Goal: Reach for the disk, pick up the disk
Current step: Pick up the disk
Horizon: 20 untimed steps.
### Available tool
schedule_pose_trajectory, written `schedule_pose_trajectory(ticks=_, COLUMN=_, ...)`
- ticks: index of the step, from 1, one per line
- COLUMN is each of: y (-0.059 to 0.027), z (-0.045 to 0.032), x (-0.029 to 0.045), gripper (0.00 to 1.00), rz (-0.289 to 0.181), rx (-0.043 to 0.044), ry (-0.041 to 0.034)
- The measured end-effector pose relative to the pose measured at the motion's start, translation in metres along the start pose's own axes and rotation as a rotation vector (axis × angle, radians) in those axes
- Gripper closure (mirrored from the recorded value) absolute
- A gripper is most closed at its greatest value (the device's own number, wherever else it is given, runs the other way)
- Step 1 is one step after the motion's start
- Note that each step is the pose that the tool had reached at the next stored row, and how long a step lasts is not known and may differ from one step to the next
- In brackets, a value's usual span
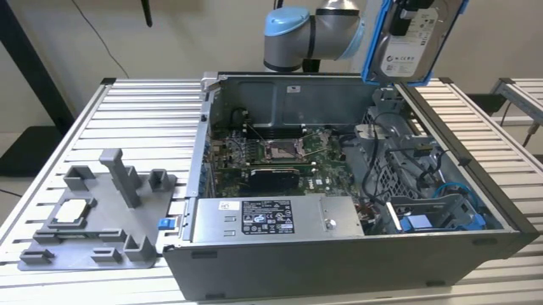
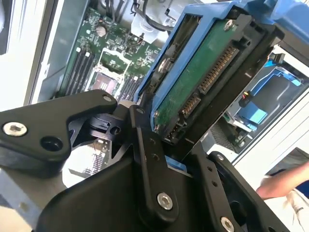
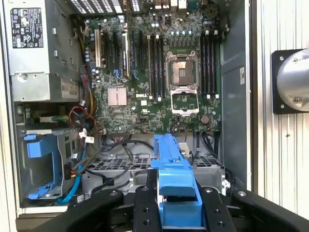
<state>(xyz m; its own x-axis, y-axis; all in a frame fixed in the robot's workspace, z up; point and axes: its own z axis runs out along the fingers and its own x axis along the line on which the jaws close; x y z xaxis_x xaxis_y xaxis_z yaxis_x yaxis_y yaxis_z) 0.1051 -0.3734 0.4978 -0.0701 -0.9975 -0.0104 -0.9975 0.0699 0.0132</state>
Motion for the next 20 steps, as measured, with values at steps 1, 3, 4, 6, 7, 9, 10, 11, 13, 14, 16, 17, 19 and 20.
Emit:
schedule_pose_trajectory(ticks=1, y=-0.0002, z=0.0, x=0.0, gripper=1.0, rz=0.0, rx=0.0, ry=0.0)
schedule_pose_trajectory(ticks=3, y=0.0, z=0.0, x=0.0002, gripper=1.0, rz=0.0, rx=0.0001, ry=-0.0001)
schedule_pose_trajectory(ticks=4, y=0.0002, z=0.0001, x=0.0006, gripper=1.0, rz=0.0, rx=0.0001, ry=-0.0001)
schedule_pose_trajectory(ticks=6, y=0.0009, z=0.0, x=0.002, gripper=1.0, rz=0.0, rx=0.0001, ry=0.0002)
schedule_pose_trajectory(ticks=7, y=0.0012, z=0.0001, x=0.0033, gripper=1.0, rz=0.0, rx=0.0, ry=0.0)
schedule_pose_trajectory(ticks=9, y=0.0012, z=0.0, x=0.007, gripper=1.0, rz=0.0, rx=0.0, ry=0.0002)
schedule_pose_trajectory(ticks=10, y=0.0012, z=0.0001, x=0.0094, gripper=1.0, rz=0.0, rx=0.0001, ry=0.0)
schedule_pose_trajectory(ticks=11, y=0.0012, z=0.0001, x=0.0116, gripper=1.0, rz=0.0, rx=0.0, ry=0.0)
schedule_pose_trajectory(ticks=13, y=0.0012, z=0.0001, x=0.0166, gripper=1.0, rz=0.0, rx=0.0, ry=-0.0001)
schedule_pose_trajectory(ticks=14, y=0.0012, z=0.0001, x=0.0191, gripper=1.0, rz=0.0, rx=0.0, ry=0.0)
schedule_pose_trajectory(ticks=16, y=0.0011, z=0.0001, x=0.0241, gripper=1.0, rz=0.0, rx=0.0, ry=0.0)
schedule_pose_trajectory(ticks=17, y=0.0011, z=0.0001, x=0.0266, gripper=1.0, rz=0.0, rx=0.0, ry=0.0)
schedule_pose_trajectory(ticks=19, y=0.0009, z=0.0001, x=0.0317, gripper=1.0, rz=0.0, rx=0.0, ry=0.0)
schedule_pose_trajectory(ticks=20, y=0.0008, z=0.0001, x=0.0343, gripper=1.0, rz=0.0, rx=0.0001, ry=0.0001)
